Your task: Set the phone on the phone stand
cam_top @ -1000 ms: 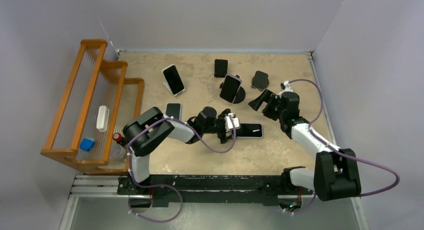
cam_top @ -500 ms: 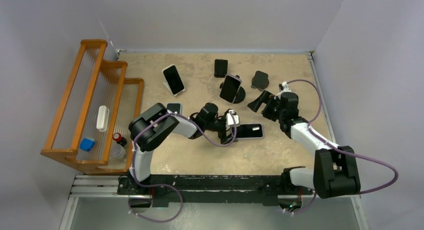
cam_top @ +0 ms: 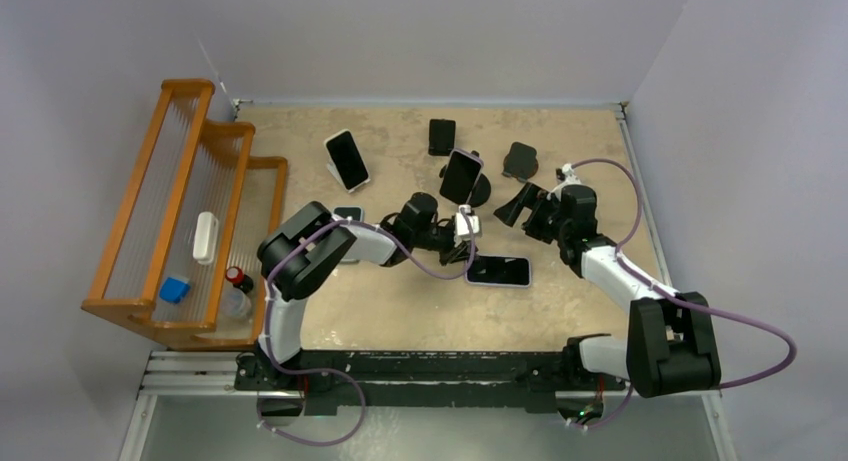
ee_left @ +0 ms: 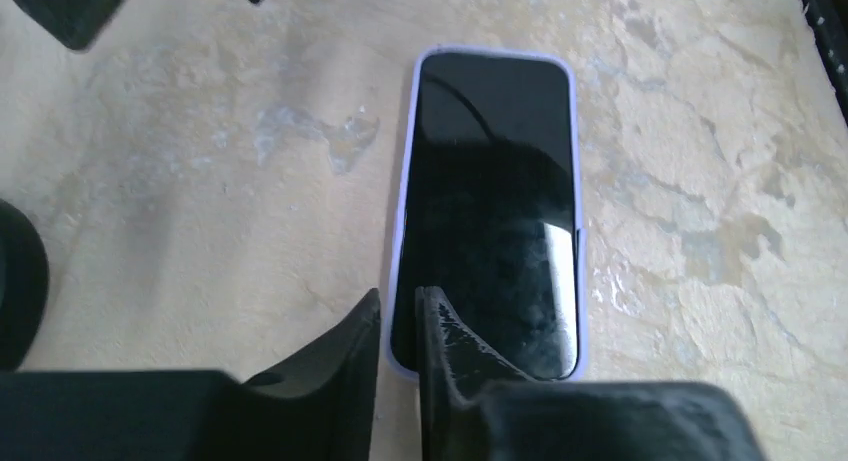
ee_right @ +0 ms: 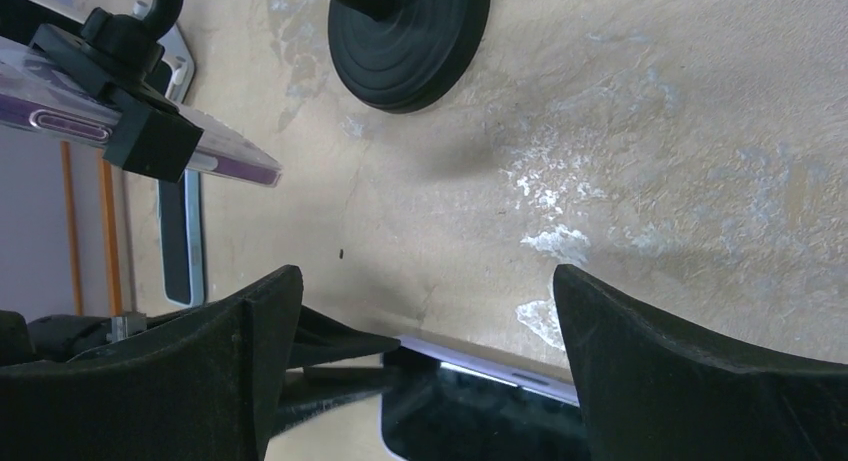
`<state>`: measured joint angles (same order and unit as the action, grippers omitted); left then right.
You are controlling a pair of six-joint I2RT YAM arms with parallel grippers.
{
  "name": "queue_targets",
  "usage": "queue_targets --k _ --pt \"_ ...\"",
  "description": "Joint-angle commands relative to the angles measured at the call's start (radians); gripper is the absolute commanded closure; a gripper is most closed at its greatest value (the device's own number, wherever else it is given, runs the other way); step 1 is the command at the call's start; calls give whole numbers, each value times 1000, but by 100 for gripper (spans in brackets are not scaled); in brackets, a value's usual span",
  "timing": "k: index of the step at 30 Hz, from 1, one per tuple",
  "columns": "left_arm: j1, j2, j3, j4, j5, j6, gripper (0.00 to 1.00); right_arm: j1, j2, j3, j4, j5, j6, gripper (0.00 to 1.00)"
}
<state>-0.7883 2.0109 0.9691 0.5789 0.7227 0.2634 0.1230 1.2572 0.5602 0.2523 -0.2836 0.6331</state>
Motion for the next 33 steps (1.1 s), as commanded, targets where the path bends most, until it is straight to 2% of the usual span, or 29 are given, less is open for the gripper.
queue_targets --k 1,5,7,11,13,16,18,21,23,27,30,33 --pt "-12 -12 -33 -134 -4 2 87 -3 2 24 7 -56 -36 4" --pt "1 -109 -70 -136 -54 20 88 -3 -15 38 5 -107 -43 5" --pt "4 -145 -80 -147 -73 28 86 -3 -30 44 -2 -114 -55 5" --pt "6 -207 -79 -190 -117 -14 61 -3 -61 84 -79 -121 -115 4" --pt "14 -243 -93 -189 -164 -81 50 -3 -84 114 -124 -50 -145 3" --pt "37 -313 -110 -192 -245 -202 41 -3 -109 113 -180 -44 -81 3" --pt "57 -345 -118 -190 -261 -304 40 -2 -120 138 -230 26 -51 3" --pt "90 -402 -152 -146 -275 -473 39 -2 -151 209 -425 155 60 2" --pt "107 -432 -161 -151 -288 -576 39 -2 -171 276 -558 142 127 1" --pt "110 -514 -170 -181 -335 -632 39 -3 -205 351 -768 157 384 1" --pt "112 -581 -193 -174 -390 -670 38 -3 -134 378 -942 130 558 2" --pt "113 -639 -218 -169 -423 -721 38 3 -31 380 -965 122 631 1"
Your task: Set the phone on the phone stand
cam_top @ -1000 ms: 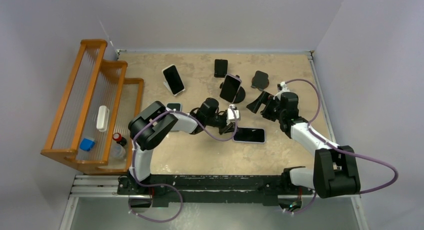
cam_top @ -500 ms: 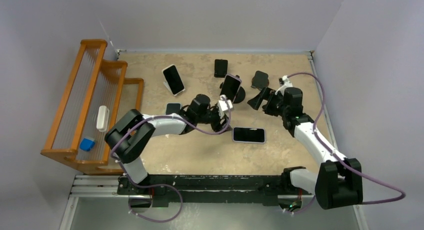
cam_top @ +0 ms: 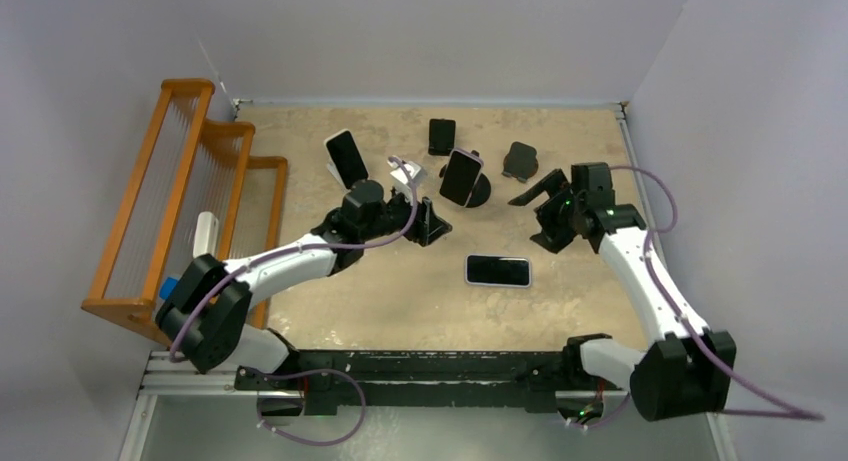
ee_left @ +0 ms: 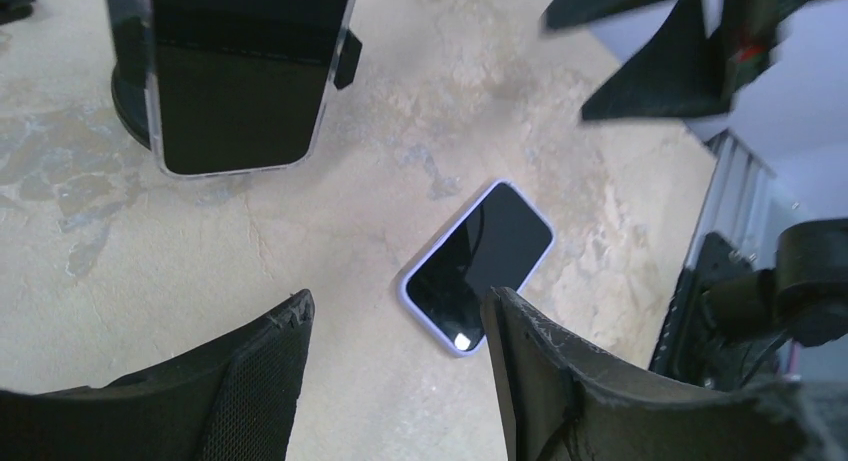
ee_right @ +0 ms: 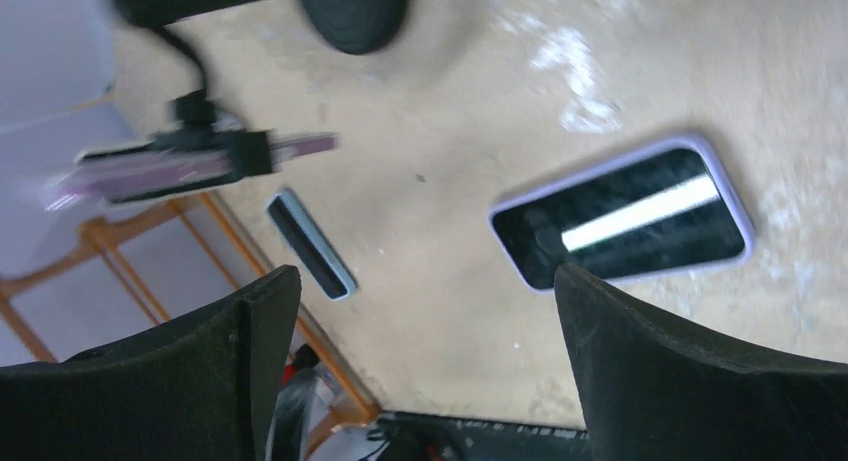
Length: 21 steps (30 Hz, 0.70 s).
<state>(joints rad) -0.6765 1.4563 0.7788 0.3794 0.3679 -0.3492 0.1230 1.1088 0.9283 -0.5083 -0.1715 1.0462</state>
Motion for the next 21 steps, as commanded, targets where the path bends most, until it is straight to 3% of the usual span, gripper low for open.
queue_targets --k 1,9,21 --pt "2 -101 -39 33 -79 -124 38 11 134 8 -203 16 250 1" --pt "2 -131 -116 70 -81 -170 38 112 194 -91 -153 26 473 1" --pt "1 -115 -129 71 -84 -142 38 155 405 -175 -150 63 577 1"
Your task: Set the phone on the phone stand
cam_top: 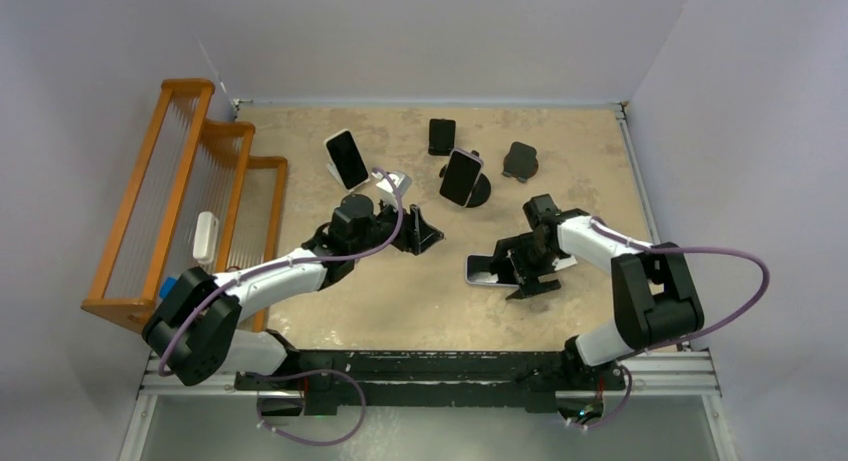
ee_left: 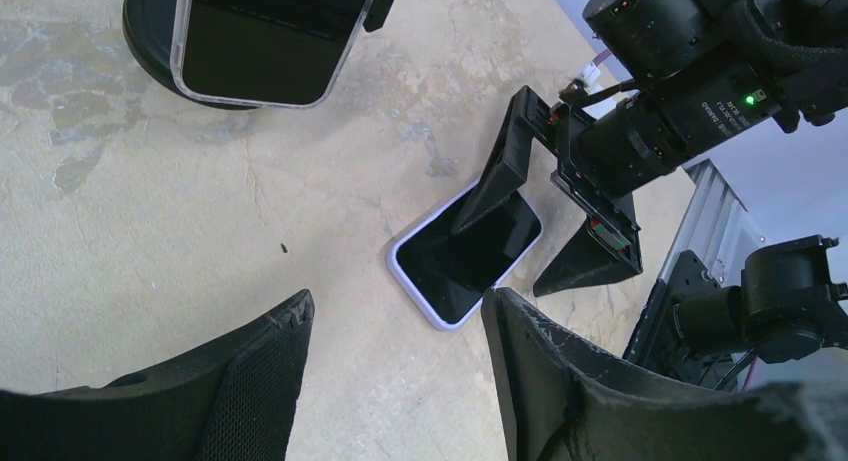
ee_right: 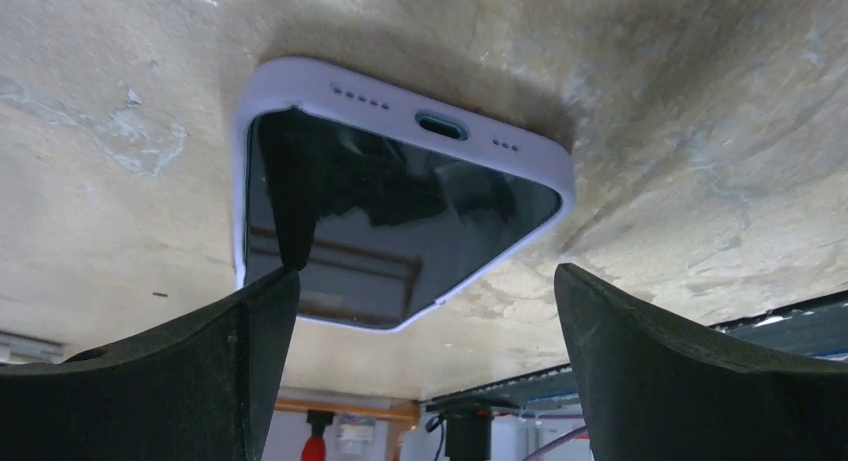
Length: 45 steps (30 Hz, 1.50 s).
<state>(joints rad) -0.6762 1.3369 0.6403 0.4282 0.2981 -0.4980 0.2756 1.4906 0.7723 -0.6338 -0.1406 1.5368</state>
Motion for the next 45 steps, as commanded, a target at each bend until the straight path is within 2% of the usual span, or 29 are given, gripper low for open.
queue_targets --k 1,8,15,20,25,35,45 --pt "1 9 16 15 -19 18 38 3 27 -9 -35 30 96 1" --pt "1 69 70 0 -29 83 38 -15 28 48 -15 44 128 1" --pt "1 100 99 -11 -33 122 38 -21 -62 120 -13 130 122 1" --pt "1 102 99 -22 -32 134 38 -36 -58 68 15 92 154 1" --pt "1 102 99 -25 -18 132 38 -40 -23 1 44 -45 153 1" --pt "1 103 95 -29 -7 133 38 -48 -13 -42 60 -51 210 1" --pt "1 121 99 -35 -5 145 38 -53 69 -60 82 -64 184 1"
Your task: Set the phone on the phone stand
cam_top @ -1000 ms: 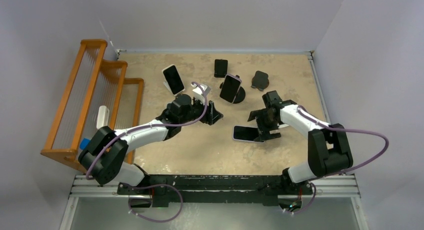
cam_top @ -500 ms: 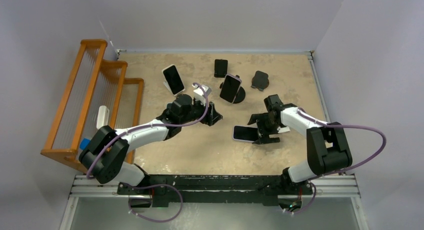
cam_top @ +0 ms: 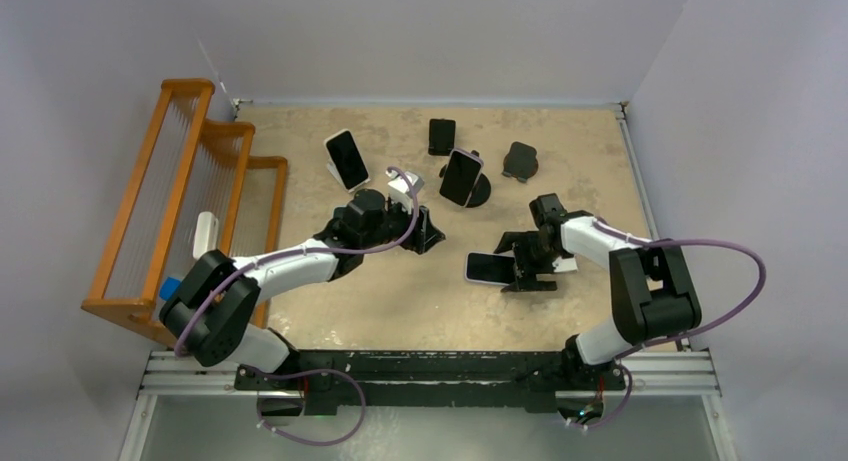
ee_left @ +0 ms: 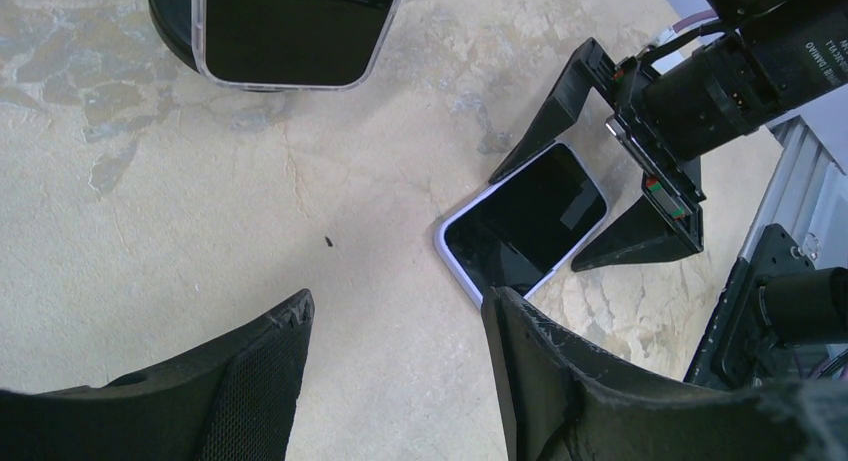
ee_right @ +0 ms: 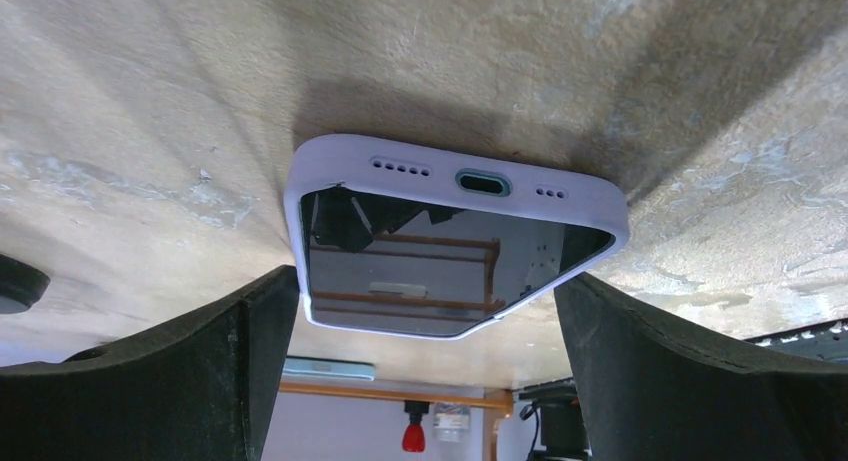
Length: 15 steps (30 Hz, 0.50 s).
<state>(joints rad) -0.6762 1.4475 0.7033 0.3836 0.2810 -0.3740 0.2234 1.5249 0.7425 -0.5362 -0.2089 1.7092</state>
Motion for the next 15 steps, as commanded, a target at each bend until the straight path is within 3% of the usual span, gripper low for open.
queue_targets --k 1,4,6,7,9,11,15 --pt "1 13 37 8 12 23 38 -1 43 -35 -9 0 12 1" --pt "1 25 45 5 13 24 38 -1 68 -32 -9 0 3 4" --pt "1 36 47 9 15 23 38 -2 90 -21 -21 7 -11 11" --pt "1 42 47 10 15 21 38 -1 98 -14 -29 15 -15 18" --pt "1 52 44 15 16 12 38 -5 112 -2 -50 32 -24 46" --pt "1 62 36 26 21 0 38 -7 127 5 -54 36 -34 66" --pt "1 83 14 48 50 -37 37 -12 144 -8 -13 21 -56 91"
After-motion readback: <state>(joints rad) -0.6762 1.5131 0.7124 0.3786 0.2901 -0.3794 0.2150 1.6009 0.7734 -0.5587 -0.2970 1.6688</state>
